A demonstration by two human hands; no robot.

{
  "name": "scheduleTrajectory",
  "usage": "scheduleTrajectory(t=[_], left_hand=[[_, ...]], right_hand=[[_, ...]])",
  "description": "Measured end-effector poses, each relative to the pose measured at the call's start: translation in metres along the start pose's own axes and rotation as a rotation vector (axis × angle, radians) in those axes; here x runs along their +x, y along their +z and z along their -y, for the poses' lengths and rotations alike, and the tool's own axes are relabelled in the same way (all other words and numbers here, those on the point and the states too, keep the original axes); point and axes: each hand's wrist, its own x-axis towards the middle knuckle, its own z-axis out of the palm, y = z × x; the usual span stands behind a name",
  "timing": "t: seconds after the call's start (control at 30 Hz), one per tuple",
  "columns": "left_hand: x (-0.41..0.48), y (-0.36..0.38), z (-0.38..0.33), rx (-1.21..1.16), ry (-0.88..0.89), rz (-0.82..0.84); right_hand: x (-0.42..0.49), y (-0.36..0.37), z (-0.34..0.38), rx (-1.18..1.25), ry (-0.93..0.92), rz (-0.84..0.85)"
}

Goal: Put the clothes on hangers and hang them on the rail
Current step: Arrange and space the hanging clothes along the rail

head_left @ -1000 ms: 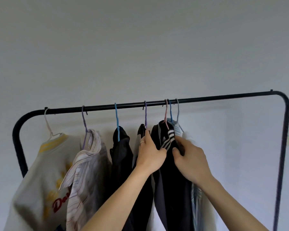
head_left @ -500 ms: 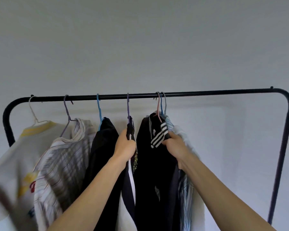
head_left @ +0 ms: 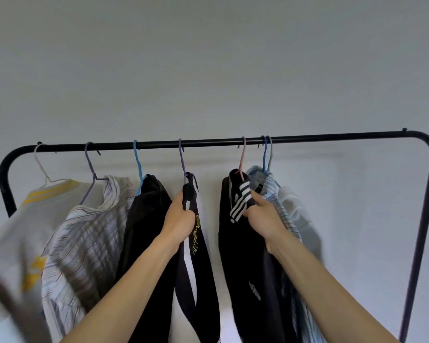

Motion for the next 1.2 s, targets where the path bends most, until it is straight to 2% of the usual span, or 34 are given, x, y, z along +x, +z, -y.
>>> scheduleTrajectory(t=[0.17,0.4,0.7,0.87,0.93,1.0,1.03,1.1,1.13,1.2], left_hand=[[0.002,-0.008,0.004,-0.011,0.022,0.035],[0.01,-0.003,0.01,-0.004,0.047,0.115],[0.013,-0.009,0.019,-0.026,0.091,0.086],[0.018,-0.015,0.022,-0.005,0.098,0.127],[0.017,-0.015,0.02,0.036,0.088,0.13],[0.011,-0.014,0.013,0.238,0.108,0.034],[0.004,-0.014,0.009,0.424,0.182,-0.06],[-0.008,-0.009,-0.003,0.695,0.492,-0.243],[-0.011,-0.002,-0.012,0.723,0.624,-0.287],[-0.016,0.015,-0.027,0.69,0.686,-0.238]], right_hand=[[0.009,0.024,-0.008,-0.098,0.007,0.006],[0.01,0.02,-0.015,-0.135,-0.004,-0.061],[0.007,0.041,-0.021,-0.099,-0.047,-0.039],[0.009,0.049,-0.02,-0.128,-0.091,-0.025],[0.006,0.048,-0.017,-0.169,-0.105,-0.003],[-0.007,0.045,-0.01,-0.326,-0.192,0.011],[-0.016,0.041,-0.007,-0.419,-0.272,-0.009],[-0.033,0.026,0.003,-0.472,-0.425,-0.114],[-0.039,0.015,0.009,-0.49,-0.491,-0.184],[-0.042,-0.007,0.014,-0.56,-0.506,-0.251]])
